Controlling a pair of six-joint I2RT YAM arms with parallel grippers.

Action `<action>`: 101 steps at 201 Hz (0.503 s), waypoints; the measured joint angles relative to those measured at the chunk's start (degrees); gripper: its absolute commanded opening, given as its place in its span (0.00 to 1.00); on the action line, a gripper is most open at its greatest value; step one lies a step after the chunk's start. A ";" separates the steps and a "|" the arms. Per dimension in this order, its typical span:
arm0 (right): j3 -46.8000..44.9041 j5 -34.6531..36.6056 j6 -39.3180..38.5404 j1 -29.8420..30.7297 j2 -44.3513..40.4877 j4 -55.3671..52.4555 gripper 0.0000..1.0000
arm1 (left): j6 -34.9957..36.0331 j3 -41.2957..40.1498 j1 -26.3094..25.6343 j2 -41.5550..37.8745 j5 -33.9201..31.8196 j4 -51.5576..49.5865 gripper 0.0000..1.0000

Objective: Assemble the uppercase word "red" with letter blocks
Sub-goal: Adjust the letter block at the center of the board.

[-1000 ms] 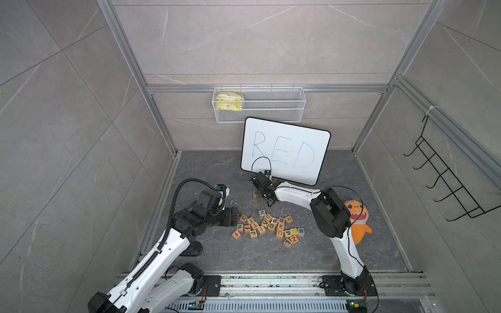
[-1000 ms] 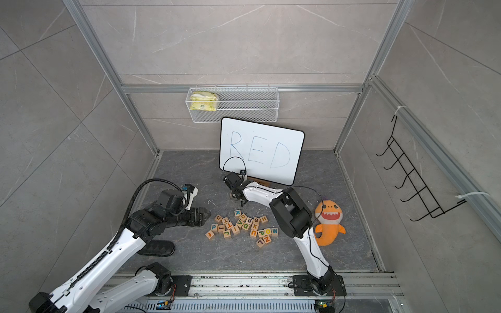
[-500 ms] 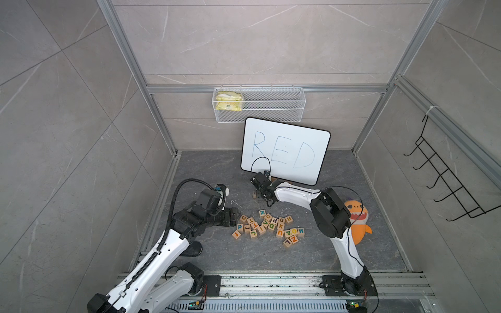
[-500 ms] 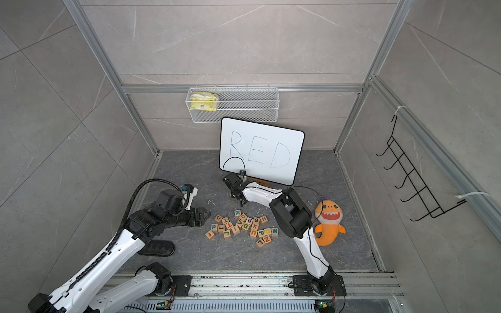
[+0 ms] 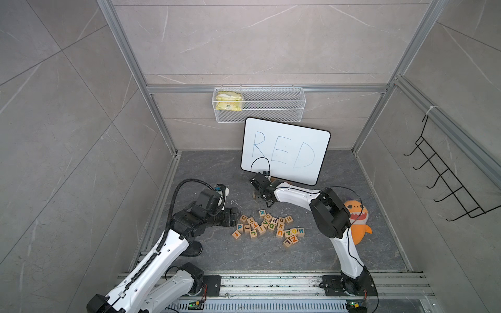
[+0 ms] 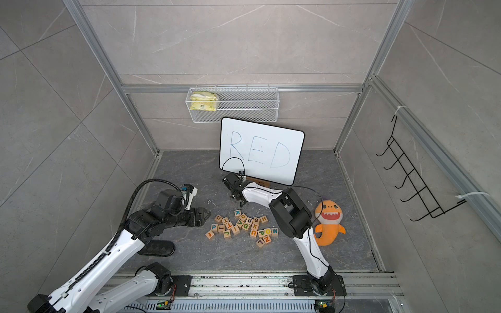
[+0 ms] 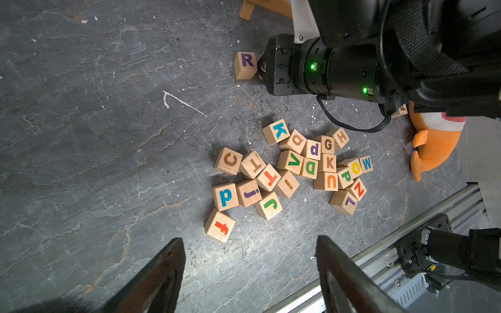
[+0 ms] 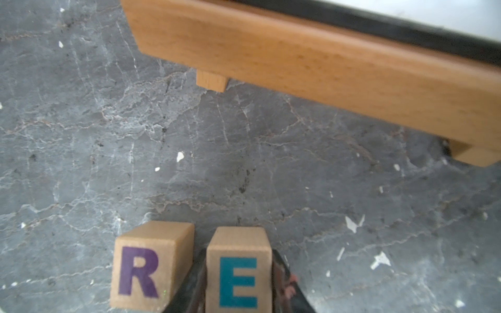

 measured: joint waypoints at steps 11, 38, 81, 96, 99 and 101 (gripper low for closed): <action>-0.07 0.02 0.00 0.02 0.00 0.15 0.36 | 0.00 0.00 0.00 0.00 0.00 0.00 0.79; -0.13 0.02 -0.02 0.04 0.00 0.28 0.36 | 0.00 0.00 0.00 0.00 0.00 0.00 0.79; -0.44 -0.15 0.00 0.15 -0.02 0.61 0.43 | 0.00 0.00 0.00 0.00 0.00 0.00 0.79; -1.01 -0.26 0.00 0.28 -0.11 1.09 0.45 | 0.00 0.00 0.00 0.00 0.00 0.02 0.79; -1.07 -0.28 0.00 0.28 -0.11 1.11 0.45 | 0.00 0.00 0.00 0.00 0.00 0.00 0.79; -1.11 -0.28 0.00 0.33 -0.11 1.11 0.45 | 0.00 0.00 0.00 0.00 0.00 0.02 0.79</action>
